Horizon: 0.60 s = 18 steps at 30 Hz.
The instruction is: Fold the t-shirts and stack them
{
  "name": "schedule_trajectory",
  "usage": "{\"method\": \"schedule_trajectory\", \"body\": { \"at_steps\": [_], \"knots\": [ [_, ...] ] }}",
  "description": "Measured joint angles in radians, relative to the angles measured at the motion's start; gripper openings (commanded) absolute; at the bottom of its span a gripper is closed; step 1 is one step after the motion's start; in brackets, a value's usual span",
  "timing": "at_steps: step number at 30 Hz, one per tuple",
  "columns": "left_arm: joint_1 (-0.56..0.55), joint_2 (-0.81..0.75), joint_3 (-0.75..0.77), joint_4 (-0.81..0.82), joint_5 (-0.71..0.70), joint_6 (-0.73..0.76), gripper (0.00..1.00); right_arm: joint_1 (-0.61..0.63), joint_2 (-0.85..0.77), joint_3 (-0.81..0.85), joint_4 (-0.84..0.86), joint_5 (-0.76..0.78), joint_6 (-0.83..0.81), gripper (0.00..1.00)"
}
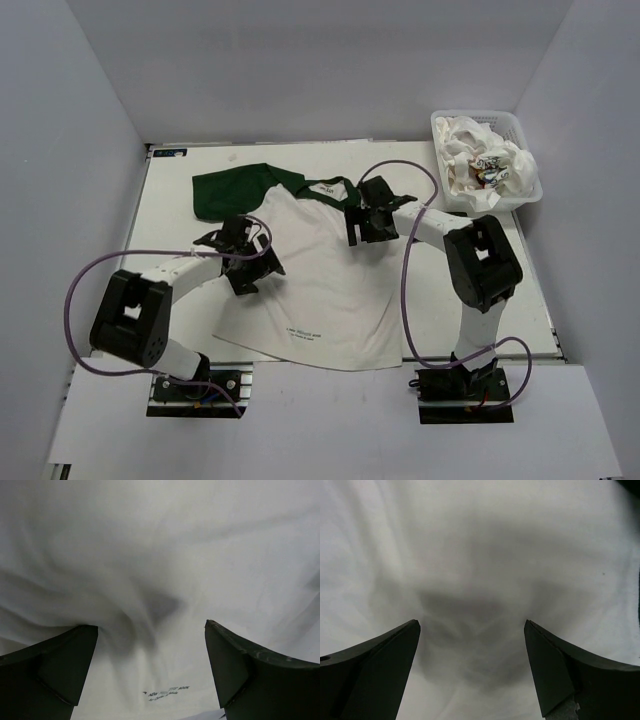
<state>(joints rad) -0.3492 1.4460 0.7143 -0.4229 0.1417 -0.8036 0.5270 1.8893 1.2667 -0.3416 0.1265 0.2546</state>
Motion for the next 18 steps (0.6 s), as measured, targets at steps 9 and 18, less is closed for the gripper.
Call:
{"method": "schedule_trajectory", "body": {
  "at_steps": [9, 18],
  "knots": [
    [0.098, 0.351, 0.409, -0.181, -0.060, -0.005, 1.00, 0.026, -0.143, -0.238, 0.046, 0.041, 0.150, 0.90],
    [0.156, 0.806, 1.099, -0.305, -0.222, 0.158, 1.00, 0.480, -0.343, -0.415, -0.065, 0.000, 0.312, 0.90]
  ]
}}
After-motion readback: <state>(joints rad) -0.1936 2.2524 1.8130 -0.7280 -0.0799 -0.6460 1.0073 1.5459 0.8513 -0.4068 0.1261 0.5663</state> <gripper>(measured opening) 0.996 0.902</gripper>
